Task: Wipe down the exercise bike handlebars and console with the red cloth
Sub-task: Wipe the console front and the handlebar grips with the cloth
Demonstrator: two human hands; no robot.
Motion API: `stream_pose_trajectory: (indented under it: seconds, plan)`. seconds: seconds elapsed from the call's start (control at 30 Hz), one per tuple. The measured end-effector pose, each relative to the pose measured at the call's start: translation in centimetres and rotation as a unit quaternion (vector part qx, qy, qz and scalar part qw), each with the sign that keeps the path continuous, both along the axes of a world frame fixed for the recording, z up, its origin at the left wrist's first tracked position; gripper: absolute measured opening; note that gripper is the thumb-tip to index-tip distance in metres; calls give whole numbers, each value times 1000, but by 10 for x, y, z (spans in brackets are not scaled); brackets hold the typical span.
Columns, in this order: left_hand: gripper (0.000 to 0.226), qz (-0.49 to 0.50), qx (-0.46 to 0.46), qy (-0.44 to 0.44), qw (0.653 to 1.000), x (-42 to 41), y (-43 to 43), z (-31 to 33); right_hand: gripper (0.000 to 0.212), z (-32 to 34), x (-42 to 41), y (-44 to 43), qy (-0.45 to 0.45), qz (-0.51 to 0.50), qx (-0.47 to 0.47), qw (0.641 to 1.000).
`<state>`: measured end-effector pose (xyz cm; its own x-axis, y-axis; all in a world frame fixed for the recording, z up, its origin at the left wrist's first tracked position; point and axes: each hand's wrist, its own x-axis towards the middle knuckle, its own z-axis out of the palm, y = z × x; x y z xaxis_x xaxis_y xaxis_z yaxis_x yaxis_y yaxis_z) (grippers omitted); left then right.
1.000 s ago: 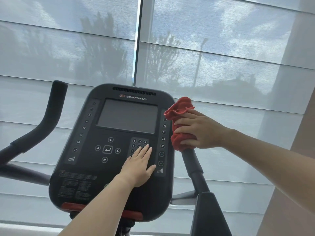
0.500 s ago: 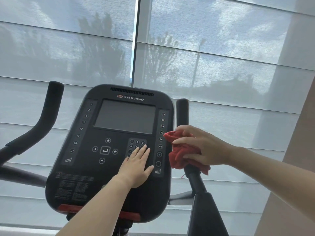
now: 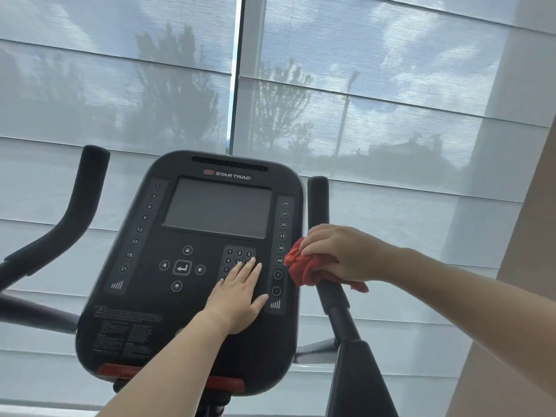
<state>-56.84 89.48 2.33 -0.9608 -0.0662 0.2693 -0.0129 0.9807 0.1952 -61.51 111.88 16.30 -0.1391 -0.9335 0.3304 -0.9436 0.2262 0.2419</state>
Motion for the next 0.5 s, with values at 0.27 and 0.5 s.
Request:
stream_pose_trajectory:
  seconds: [0.27, 0.5]
  plan:
    - [66, 1, -4, -3, 1000, 1, 0, 0, 29, 58, -15, -40, 180, -38, -20, 983]
    - [66, 0, 3, -5, 1000, 2, -2, -1, 51, 40, -36, -32, 190, -35, 29, 981]
